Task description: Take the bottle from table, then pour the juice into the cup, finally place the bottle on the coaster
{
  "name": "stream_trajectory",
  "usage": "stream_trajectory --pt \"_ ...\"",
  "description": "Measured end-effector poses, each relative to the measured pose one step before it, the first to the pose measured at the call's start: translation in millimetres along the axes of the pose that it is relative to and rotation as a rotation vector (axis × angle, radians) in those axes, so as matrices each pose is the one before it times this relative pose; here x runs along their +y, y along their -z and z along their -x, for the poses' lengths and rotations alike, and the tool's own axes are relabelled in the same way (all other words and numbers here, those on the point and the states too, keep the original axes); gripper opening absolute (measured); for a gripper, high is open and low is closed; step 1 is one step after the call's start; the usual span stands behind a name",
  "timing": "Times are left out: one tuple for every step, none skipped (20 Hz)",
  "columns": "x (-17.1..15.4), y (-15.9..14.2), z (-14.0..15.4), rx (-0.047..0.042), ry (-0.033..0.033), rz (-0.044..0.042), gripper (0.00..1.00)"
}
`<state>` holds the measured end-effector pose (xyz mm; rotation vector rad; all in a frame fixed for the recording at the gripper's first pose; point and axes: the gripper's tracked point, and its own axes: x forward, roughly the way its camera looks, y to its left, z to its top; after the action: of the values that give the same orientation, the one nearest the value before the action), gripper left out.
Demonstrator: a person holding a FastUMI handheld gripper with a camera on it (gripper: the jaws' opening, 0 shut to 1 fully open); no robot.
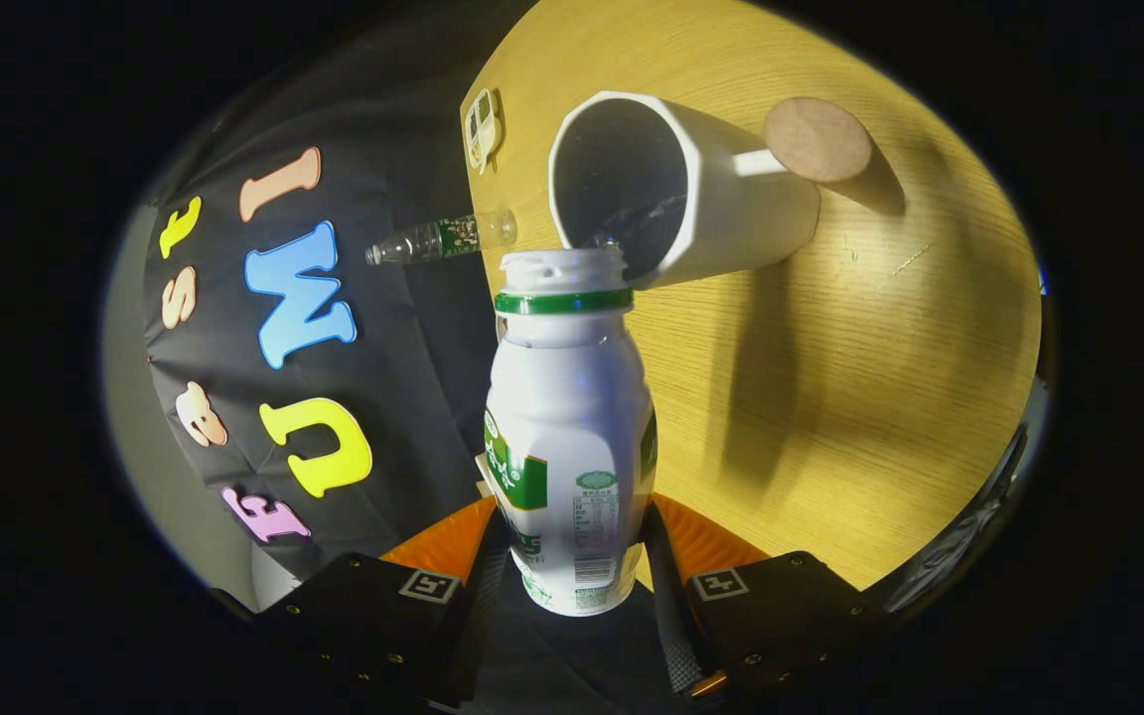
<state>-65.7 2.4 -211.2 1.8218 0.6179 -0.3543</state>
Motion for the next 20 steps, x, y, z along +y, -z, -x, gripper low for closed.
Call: stream_trajectory --pt "1.11 -0.49 0.34 -0.00144 -0.00356 -0.00333 0.7" --pt "-0.23 -0.79 0.2 0.00087 -0.00173 -0.00204 0.7" --pt "0.37 -0.07 0.71 -0.00056 -0.00139 -0.00298 0.7" --pt "0.15 -0.48 0.24 -0.00083 -0.00092 -0.00502 0.7" --pt "1.04 -0.28 0.28 -0.00105 -0.00103 -0.00592 0.7" --pt "0.15 0.66 -0.12 0.00198 -0.0003 -0.00461 0.7" --pt "0.41 0.7 -0.2 -0.00029 -0.00096 -0.00366 0.7" --pt "0.1 1.19 -1.29 0.00197 -0.00158 -0.00337 0.7" --pt "0.63 0.58 0.33 0.00296 0.00126 -0.00461 0.7" --pt "0.33 -0.05 -0.88 0.00119 -0.00026 -0.00265 0.7" --pt "0.63 0.86 0.22 0.00088 0.00041 -0.00401 0.7" --pt "0.76 0.57 -0.19 0.00108 -0.00379 -0.00566 0.7" --pt "-0.68 -0.12 0.88 0.0057 0.00127 -0.00455 0.7" --pt "0.23 1.26 -0.18 0.00295 0.00122 -0.003 0.7" --pt "0.56 0.65 0.54 0.00628 0.00178 -0.00509 0.7" --pt "0.52 -0.84 0.07 -0.00015 0.00006 -0.00413 0.7" --pt "-0.05 0.7 -0.22 0.00196 0.00161 -0.00267 0.7" --pt "0.32 0.76 -0.33 0.00191 -0.00031 -0.00295 0.7" --pt "-0.17 0.93 -0.13 0.0038 0.00326 -0.00292 0.7" --pt "0.56 0.09 0.26 0.00437 0.00054 -0.00324 0.7"
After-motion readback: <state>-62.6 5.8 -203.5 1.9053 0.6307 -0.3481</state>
